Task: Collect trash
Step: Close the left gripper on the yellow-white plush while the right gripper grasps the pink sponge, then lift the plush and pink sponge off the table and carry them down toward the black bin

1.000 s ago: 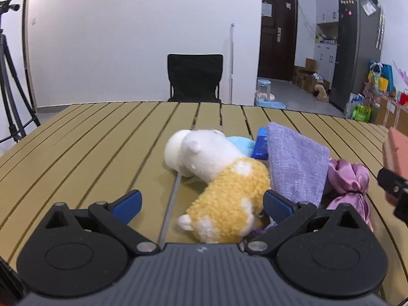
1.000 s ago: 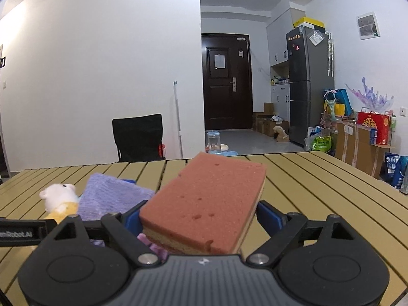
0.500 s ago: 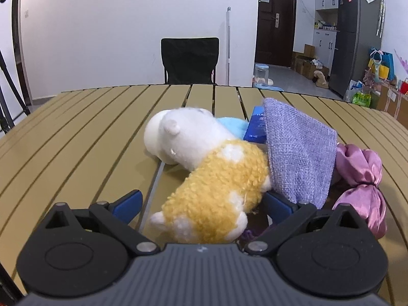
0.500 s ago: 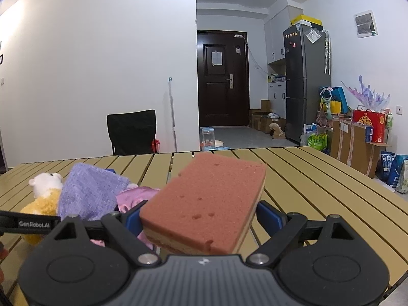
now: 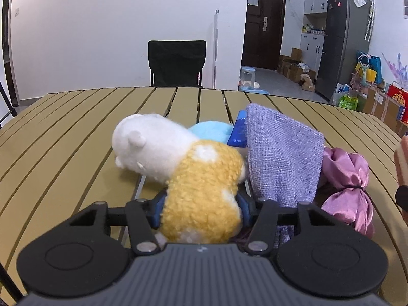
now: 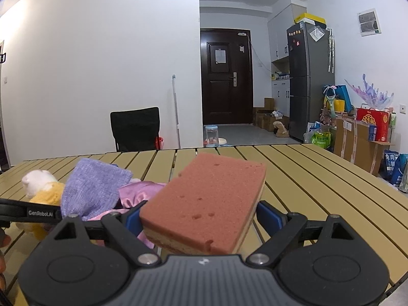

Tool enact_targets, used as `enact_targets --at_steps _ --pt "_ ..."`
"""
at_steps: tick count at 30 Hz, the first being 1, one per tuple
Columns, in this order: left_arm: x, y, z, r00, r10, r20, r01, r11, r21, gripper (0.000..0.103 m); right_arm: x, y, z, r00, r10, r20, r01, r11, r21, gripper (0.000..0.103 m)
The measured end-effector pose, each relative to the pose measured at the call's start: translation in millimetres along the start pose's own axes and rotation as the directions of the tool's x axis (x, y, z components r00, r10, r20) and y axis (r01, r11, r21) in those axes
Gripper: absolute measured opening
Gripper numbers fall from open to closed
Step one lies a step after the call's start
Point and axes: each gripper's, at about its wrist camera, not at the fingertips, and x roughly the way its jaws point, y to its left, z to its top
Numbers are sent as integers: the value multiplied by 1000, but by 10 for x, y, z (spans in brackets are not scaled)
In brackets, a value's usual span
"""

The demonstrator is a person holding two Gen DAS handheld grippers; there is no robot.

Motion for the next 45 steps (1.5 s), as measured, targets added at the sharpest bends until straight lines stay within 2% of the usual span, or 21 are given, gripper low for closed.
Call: enact_targets --at_steps 21,34,45 --pt "-673 -55 -50 989 -4 146 0 1000 24 53 -219 -16 -38 998 46 30 -46 998 -31 89" --pt "-1408 22 -181 973 -41 227 34 999 36 53 -747 79 -43 994 89 67 -83 993 -78 89" --pt "-1978 118 -560 973 -76 220 65 996 54 53 -1316 142 -237 994 101 39 -98 992 -83 89"
